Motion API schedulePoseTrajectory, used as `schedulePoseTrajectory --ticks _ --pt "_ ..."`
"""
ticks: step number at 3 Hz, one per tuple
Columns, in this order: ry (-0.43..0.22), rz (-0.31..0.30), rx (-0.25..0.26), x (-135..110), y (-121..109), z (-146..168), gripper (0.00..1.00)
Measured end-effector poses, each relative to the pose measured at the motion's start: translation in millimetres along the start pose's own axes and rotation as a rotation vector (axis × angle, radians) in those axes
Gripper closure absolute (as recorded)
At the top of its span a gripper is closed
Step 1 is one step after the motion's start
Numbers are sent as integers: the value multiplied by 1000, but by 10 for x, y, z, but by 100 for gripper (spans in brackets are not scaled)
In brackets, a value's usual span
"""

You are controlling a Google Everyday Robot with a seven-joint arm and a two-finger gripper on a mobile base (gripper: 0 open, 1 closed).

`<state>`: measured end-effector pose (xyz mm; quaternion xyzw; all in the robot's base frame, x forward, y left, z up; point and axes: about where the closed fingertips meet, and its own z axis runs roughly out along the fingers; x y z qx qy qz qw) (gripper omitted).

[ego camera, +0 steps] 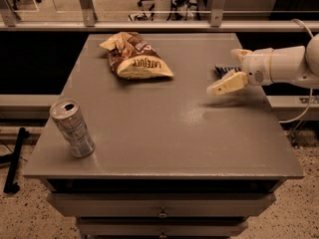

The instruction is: Pick rxbar blueberry

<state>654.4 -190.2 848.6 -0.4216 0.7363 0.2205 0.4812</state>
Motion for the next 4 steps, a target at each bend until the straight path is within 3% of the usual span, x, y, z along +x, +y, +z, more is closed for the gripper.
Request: schedulePoseTrajectory --ticks 2,4 --pt "27 21 13 186 -104 188 39" --pt "41 22 46 243 -243 156 86"
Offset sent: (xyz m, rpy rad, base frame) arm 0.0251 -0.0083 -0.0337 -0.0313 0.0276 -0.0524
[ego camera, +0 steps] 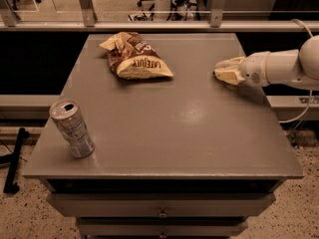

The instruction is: Pick rxbar blueberry

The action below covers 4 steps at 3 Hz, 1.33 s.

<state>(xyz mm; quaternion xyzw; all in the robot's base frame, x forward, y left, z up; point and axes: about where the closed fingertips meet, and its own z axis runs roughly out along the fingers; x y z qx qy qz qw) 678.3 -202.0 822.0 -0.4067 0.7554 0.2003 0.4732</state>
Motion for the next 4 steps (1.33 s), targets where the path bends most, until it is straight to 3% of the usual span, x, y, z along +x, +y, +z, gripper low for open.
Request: schedulePoseTrajectory --ticks 1,3,4 --pt "0 0 0 -12 -1 -6 100" --pt "0 -1 0 -22 -1 -11 100" --pt "-38 -139 -9 -671 73 -242 100"
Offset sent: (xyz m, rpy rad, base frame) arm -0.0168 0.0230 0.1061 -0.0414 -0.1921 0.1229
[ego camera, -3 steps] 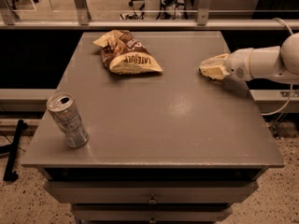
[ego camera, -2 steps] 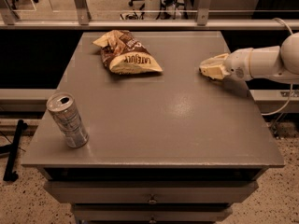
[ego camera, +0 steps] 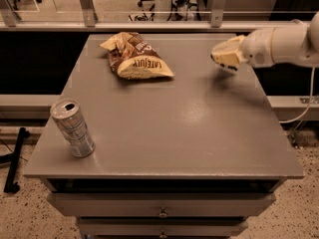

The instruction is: Pick rxbar blueberry

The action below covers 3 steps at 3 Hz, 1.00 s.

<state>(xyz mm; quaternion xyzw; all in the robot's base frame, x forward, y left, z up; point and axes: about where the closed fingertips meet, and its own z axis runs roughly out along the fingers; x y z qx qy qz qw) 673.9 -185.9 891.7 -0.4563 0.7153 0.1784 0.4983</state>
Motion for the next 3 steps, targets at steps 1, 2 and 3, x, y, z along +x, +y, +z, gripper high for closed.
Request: schedulePoseTrajectory --ticks 1,2,3 --pt "-35 -154 2 -688 -34 -303 100" --pt "-50 -226 -10 -1050 -54 -479 100" --pt "-50 -226 -10 -1050 -54 -478 100"
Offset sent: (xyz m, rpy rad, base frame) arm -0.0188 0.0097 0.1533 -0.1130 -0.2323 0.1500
